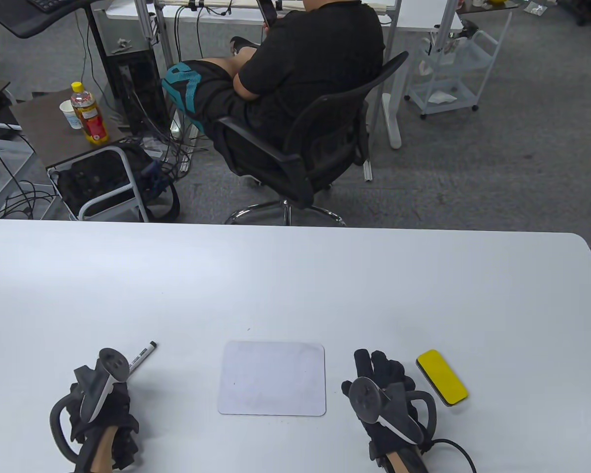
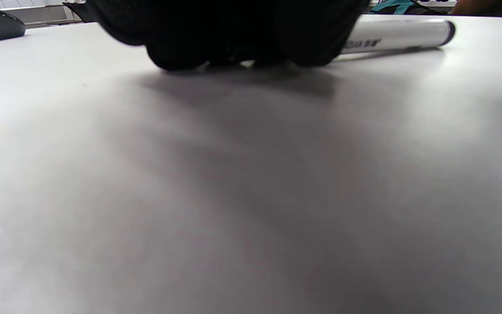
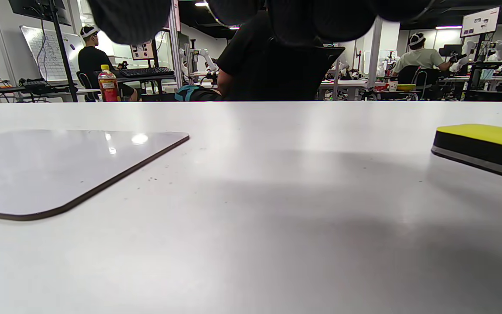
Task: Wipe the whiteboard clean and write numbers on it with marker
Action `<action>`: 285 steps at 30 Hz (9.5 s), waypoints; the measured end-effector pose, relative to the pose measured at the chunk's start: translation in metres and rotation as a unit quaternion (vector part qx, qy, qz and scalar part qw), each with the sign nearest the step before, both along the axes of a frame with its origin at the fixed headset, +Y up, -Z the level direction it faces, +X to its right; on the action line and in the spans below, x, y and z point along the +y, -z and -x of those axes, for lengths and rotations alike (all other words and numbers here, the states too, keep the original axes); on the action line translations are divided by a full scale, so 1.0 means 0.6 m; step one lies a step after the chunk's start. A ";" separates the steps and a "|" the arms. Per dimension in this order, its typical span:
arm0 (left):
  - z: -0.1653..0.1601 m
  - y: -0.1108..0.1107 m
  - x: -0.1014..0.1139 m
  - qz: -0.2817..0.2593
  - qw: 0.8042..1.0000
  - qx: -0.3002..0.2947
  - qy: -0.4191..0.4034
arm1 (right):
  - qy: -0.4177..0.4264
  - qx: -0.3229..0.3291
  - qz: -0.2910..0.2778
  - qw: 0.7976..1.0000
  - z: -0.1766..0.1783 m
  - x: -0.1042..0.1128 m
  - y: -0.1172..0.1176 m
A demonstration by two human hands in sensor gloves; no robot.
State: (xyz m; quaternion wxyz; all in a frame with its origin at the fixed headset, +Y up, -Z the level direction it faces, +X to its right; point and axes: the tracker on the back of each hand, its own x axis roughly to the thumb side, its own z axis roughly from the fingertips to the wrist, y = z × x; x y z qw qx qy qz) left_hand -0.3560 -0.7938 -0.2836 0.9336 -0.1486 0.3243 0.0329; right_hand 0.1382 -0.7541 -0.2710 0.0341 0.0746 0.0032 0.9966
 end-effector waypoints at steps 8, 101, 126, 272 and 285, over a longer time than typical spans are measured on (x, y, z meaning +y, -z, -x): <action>-0.066 -0.016 0.060 -0.134 0.985 -0.102 -0.041 | 0.037 0.038 0.002 0.999 0.018 0.003 -0.008; -0.130 -0.006 0.012 -0.024 0.976 -0.193 0.096 | 0.628 0.017 0.114 0.770 -0.018 -0.046 0.011; -0.173 -0.021 0.033 -0.123 0.947 -0.296 -0.010 | 0.624 0.015 0.120 0.772 -0.009 -0.049 0.010; -0.291 -0.095 0.095 -0.265 0.853 -0.442 -0.084 | 0.690 0.023 0.154 0.707 0.064 -0.037 -0.045; -0.308 -0.104 0.092 -0.257 0.844 -0.464 -0.082 | 0.651 0.037 0.159 0.741 0.082 -0.036 -0.053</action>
